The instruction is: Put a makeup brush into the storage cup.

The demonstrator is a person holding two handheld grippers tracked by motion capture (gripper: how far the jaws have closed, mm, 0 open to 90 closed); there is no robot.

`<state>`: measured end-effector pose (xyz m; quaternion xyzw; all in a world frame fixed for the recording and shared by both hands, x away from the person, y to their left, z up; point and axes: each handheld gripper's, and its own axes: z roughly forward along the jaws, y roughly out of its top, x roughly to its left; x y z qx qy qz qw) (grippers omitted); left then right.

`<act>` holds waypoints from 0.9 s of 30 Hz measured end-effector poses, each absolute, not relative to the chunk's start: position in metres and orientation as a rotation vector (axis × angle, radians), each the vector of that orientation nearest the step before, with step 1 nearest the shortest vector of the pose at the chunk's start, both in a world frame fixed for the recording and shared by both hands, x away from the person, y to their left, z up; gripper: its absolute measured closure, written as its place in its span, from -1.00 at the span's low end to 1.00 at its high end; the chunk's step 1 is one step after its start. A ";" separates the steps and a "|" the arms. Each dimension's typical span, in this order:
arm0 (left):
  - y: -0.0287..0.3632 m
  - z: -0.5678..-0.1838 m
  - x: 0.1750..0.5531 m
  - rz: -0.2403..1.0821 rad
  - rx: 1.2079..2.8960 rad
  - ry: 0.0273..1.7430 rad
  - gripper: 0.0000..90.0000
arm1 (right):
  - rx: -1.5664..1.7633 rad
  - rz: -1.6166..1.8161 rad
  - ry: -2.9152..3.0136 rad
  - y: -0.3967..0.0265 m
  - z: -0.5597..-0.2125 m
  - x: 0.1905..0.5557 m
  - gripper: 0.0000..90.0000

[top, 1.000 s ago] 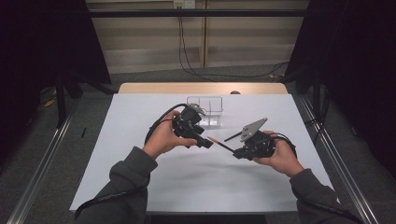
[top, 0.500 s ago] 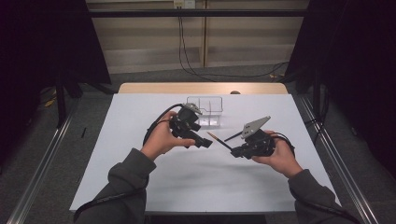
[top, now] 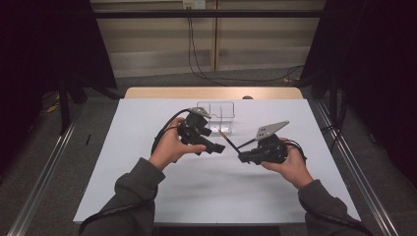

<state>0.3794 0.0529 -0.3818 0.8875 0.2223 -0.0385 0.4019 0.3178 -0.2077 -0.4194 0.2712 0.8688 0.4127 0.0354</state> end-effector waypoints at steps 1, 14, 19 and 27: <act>0.052 -0.383 0.379 -0.107 2.225 0.565 -0.75 | 0.837 1.288 2.660 -0.207 -0.420 0.318 0.90; 0.053 -0.385 0.380 -0.112 2.182 0.589 -0.80 | 0.951 1.453 2.528 -0.203 -0.418 0.317 0.90; 0.051 -0.385 0.380 -0.120 2.140 0.594 -0.81 | 0.964 1.477 2.508 -0.200 -0.420 0.317 0.90; 0.050 -0.380 0.382 -0.100 2.084 0.599 -0.76 | 0.965 1.503 2.472 -0.195 -0.416 0.316 0.90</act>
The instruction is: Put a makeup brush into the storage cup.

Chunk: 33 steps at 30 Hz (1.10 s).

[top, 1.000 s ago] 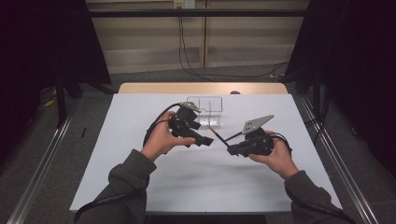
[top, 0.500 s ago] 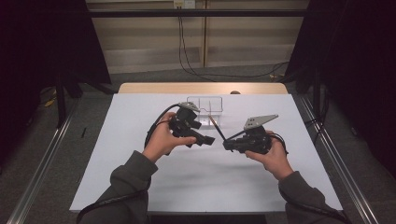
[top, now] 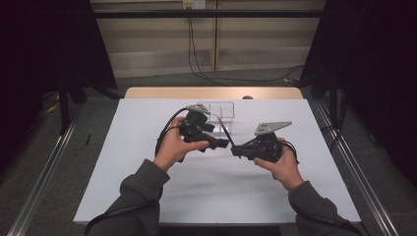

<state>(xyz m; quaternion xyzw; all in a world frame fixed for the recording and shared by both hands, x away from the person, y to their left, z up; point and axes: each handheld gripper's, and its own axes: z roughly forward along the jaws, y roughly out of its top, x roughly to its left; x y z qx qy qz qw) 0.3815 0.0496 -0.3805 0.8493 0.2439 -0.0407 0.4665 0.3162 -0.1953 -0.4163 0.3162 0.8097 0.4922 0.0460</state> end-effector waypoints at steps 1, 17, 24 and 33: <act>0.049 -0.380 0.381 -0.102 2.061 0.603 -0.75 | 0.970 1.511 2.471 -0.195 -0.416 0.316 0.90; 0.048 -0.377 0.381 -0.079 1.960 0.605 -0.23 | 0.984 1.522 2.444 -0.196 -0.414 0.317 0.90; 0.051 -0.374 0.381 -0.058 1.896 0.608 0.04 | 0.993 1.519 2.437 -0.197 -0.415 0.318 0.90; 0.052 -0.372 0.380 -0.057 1.835 0.606 0.35 | 1.005 1.527 2.423 -0.198 -0.415 0.318 0.90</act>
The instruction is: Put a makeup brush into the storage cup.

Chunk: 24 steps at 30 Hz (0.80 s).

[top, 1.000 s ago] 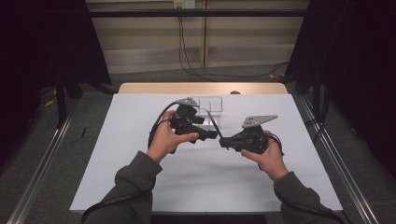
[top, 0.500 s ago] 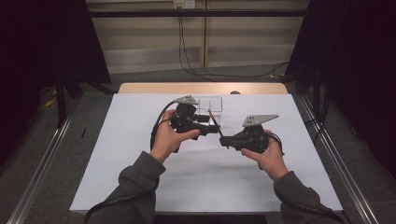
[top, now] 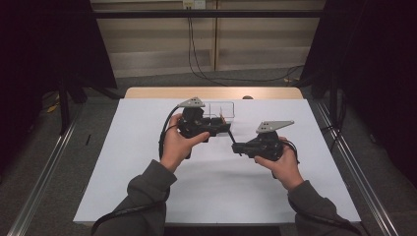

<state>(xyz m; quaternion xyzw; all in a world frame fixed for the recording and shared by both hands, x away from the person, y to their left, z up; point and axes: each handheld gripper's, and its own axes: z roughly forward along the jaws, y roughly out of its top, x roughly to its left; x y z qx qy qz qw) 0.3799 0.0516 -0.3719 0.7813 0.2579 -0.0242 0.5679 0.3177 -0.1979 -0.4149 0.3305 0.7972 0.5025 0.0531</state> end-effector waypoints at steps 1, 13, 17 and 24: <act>0.052 -0.372 0.380 -0.055 1.835 0.605 0.38 | 1.000 1.530 2.425 -0.198 -0.415 0.318 0.90; 0.050 -0.371 0.377 -0.070 1.785 0.635 0.68 | 1.003 1.539 2.416 -0.195 -0.415 0.318 0.90; 0.048 -0.371 0.375 -0.076 1.763 0.635 0.73 | 1.002 1.546 2.414 -0.194 -0.415 0.318 0.89; 0.043 -0.370 0.373 -0.081 1.733 0.626 0.79 | 1.003 1.558 2.410 -0.192 -0.417 0.318 0.89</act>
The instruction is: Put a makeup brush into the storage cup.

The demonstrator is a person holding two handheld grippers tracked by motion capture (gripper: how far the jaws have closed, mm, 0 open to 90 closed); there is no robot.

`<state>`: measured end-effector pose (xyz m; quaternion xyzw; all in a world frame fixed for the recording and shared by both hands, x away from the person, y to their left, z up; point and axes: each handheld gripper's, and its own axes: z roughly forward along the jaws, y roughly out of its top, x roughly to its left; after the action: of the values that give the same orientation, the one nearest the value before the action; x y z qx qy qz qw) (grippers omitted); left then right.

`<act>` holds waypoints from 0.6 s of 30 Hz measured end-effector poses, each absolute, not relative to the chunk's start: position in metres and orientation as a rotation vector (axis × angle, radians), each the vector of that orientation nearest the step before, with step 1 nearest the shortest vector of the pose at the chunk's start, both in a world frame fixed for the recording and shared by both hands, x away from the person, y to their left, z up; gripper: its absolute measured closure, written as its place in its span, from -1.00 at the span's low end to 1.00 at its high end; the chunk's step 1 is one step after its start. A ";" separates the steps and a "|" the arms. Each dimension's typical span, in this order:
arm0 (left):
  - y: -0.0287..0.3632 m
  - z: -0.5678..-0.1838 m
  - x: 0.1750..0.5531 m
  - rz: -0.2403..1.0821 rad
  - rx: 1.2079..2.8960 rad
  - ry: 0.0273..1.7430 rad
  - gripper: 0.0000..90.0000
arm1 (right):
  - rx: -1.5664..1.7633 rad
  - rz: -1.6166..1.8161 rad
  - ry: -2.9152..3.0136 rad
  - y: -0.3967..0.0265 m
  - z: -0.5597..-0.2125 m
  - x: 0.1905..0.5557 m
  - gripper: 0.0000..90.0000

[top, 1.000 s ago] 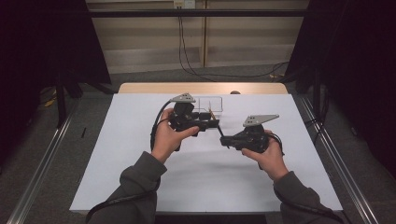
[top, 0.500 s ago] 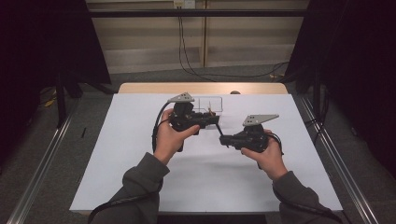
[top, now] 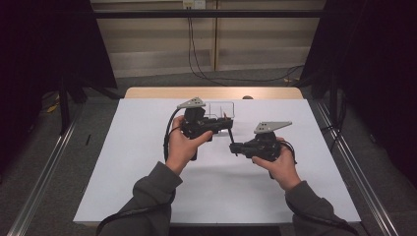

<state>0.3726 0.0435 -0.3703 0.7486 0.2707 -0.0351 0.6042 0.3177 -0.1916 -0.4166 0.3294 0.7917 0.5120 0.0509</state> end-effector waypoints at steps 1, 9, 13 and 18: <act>0.043 -0.370 0.372 -0.083 1.727 0.624 0.80 | 1.003 1.561 2.406 -0.191 -0.417 0.318 0.89; 0.038 -0.370 0.369 -0.097 1.715 0.605 0.85 | 0.992 1.574 2.406 -0.185 -0.419 0.315 0.85; 0.037 -0.370 0.369 -0.095 1.712 0.603 0.86 | 0.989 1.596 2.402 -0.184 -0.420 0.315 0.83; 0.038 -0.369 0.369 -0.075 1.713 0.600 0.86 | 0.980 1.594 2.389 -0.184 -0.420 0.315 0.78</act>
<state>0.3692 0.0383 -0.3688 0.7434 0.2603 -0.0326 0.6152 0.3151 -0.1838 -0.4199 0.3225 0.7860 0.5246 0.0536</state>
